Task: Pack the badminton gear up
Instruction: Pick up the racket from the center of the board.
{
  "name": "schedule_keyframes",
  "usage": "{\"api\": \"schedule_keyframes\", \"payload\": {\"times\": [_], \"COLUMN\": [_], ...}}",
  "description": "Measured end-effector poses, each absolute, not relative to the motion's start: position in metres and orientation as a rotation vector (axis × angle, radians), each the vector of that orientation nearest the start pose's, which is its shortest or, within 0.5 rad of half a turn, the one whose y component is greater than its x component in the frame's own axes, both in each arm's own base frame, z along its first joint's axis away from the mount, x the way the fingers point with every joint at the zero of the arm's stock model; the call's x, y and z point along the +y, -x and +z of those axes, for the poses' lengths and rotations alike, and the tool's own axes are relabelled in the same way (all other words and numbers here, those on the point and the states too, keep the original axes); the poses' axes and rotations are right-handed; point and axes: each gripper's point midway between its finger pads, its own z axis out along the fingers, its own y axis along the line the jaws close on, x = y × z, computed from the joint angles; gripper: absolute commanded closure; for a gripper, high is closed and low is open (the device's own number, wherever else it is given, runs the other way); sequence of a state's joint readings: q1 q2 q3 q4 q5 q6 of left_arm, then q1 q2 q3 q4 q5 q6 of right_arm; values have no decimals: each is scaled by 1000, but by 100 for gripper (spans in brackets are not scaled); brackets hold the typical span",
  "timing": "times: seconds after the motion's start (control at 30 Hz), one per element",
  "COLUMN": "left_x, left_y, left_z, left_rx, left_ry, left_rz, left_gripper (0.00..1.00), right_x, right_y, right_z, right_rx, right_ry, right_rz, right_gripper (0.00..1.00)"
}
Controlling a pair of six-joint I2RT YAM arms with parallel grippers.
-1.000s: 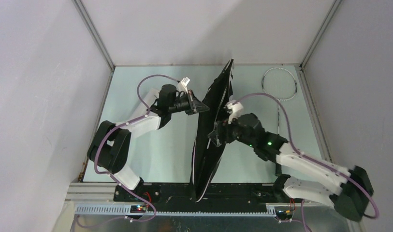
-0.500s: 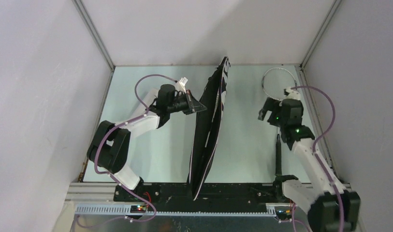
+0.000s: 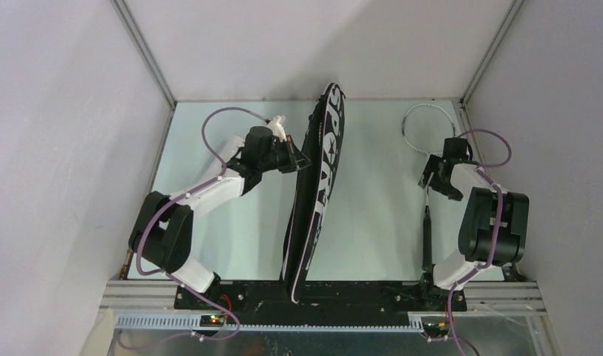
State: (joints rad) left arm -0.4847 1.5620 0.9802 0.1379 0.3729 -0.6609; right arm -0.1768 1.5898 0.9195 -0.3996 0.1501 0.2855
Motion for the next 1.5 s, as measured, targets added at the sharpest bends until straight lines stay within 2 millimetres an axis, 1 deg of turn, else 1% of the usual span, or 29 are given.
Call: {"api": "schedule_keyframes", "payload": {"times": [0.1,0.2,0.47,0.53,0.57,0.6,0.63,0.67,0.7,0.73,0.77,0.8,0.83,0.87,1.1,1.17,1.23,1.33,1.5], "left_x": [-286,-287,-291,-292,-293,-293,-293,-294,-294,-294,-293,-293,-293,-293,-295,-292,-288,-282,-270], "left_y": [-358,-361,-361,-361,-360,-360,-360,-360,-360,-360,-360,-360,-360,-361,-365,-367,-370,-373,-375], "left_z": [168,172,176,177,177,177,177,178,178,177,177,177,177,177,179,180,181,181,178], "left_rx": [2166,2161,2170,2168,2168,2167,2169,2169,2169,2170,2169,2170,2171,2171,2180,2185,2189,2193,2204], "left_ry": [-70,-81,-121,-127,-130,-136,-137,-139,-139,-138,-137,-137,-136,-136,-142,-144,-145,-145,-137], "left_rz": [-1034,-995,-895,-887,-885,-883,-882,-881,-881,-880,-879,-878,-877,-877,-863,-832,-791,-737,-658], "left_gripper": [100,100,100,100,100,100,100,100,100,100,100,100,100,100,100,100,100,100,100], "right_x": [-79,-80,-68,-64,-63,-61,-60,-58,-56,-54,-53,-51,-51,-50,-46,-40,-31,-15,10], "right_y": [-329,-326,-328,-330,-331,-331,-332,-332,-333,-334,-335,-336,-336,-337,-337,-338,-338,-342,-347], "right_z": [26,22,12,11,12,11,11,10,10,10,10,10,9,9,11,16,28,56,111], "right_rx": [2576,2601,2656,2663,2665,2668,2671,2674,2678,2679,2681,2683,2684,2685,2688,2684,2662,2586,2419], "right_ry": [-651,-638,-526,-503,-492,-485,-472,-467,-459,-451,-443,-435,-431,-424,-364,-328,-273,-175,-60], "right_rz": [-181,-191,-191,-181,-176,-159,-155,-142,-126,-113,-101,-90,-85,-77,-105,-111,-125,-141,-147], "right_gripper": [25,30,39,48,56,61,68,71,77,80,87,90,97,100,100,100,100,100,100]}}
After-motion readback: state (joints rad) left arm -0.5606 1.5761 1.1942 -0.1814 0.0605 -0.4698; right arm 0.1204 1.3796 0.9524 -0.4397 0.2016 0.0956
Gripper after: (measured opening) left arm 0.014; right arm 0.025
